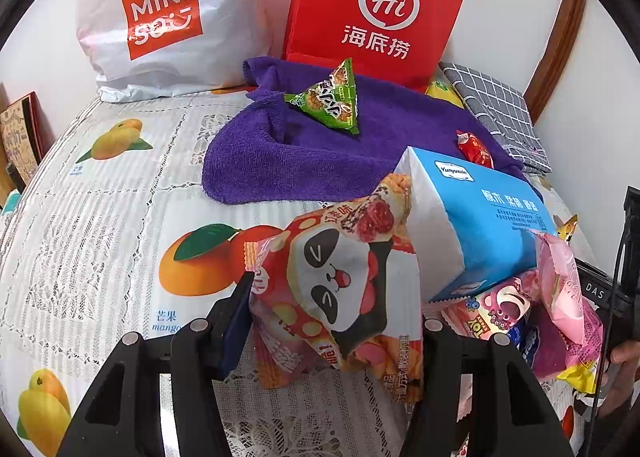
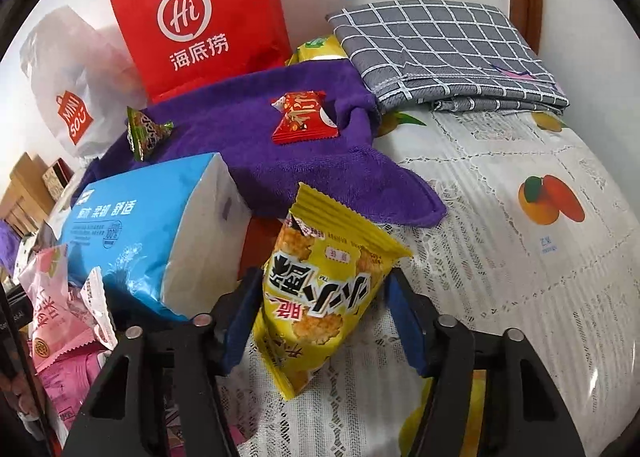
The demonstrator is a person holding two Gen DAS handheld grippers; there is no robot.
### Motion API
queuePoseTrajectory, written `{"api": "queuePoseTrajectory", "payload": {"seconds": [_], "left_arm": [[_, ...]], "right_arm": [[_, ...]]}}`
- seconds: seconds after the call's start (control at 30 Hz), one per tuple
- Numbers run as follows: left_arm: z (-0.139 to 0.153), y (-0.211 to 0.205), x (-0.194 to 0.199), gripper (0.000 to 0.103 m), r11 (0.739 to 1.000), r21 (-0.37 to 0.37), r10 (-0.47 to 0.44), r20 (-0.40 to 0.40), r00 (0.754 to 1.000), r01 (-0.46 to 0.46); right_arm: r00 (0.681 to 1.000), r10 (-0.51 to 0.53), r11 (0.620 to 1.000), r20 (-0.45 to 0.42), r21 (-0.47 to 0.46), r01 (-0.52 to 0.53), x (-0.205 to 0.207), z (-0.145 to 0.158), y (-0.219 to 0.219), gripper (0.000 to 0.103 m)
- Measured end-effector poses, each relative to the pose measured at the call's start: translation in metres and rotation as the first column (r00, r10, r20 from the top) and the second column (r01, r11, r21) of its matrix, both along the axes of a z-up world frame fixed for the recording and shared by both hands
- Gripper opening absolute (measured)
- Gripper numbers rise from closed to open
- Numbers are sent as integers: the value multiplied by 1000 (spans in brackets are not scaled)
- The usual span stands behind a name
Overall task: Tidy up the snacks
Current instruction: 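Grasp pink panda-print bag with left gripper while right gripper grasps yellow triangular bag, then carry panda bag with left gripper while right gripper carries yellow bag to towel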
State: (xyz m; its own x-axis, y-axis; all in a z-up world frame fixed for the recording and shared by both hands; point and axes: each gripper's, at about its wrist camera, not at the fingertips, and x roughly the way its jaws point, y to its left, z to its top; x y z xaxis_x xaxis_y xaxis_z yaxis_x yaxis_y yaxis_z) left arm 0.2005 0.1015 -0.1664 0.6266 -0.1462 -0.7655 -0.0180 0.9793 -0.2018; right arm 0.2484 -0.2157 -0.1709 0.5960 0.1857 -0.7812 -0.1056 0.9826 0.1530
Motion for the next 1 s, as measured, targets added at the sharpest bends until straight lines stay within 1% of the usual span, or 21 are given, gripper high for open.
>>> {"api": "queuePoseTrajectory", "payload": {"seconds": [0.07,0.13,0.33,0.47,0.6,0.73,0.87,1.0], "left_arm": [[0,0,0,56,1000,2,0,1,1000,0],[0,0,0,56,1000,3,0,1,1000,0],[-1,0,0,56,1000,1,0,2,1000,0],[-1,0,0,55,1000,-6,2,6,1000,-2],[0,2,-1,55,1000,-25,2,14,1000,-2],[3,4,-3,55,999,-32,6,29,1000,-5],[4,4,-3,55,999,-50,8,21,1000,-7],[1,6,-1,55,998,-63,12,2,1000,-11]], "right_arm": [[1000,-17,1000,3,21,17,-1,1,-6,53],[1000,-28,999,2,43,28,-2,1,-10,51],[999,-53,997,0,51,53,-14,9,-21,50],[997,-70,994,17,81,68,-25,25,-33,48],[996,-75,994,54,81,71,-33,46,-39,48],[995,-70,995,68,74,65,-37,60,-40,47],[995,-49,997,90,67,43,-33,75,-34,47],[993,-14,998,119,59,7,-19,90,-20,47]]}}
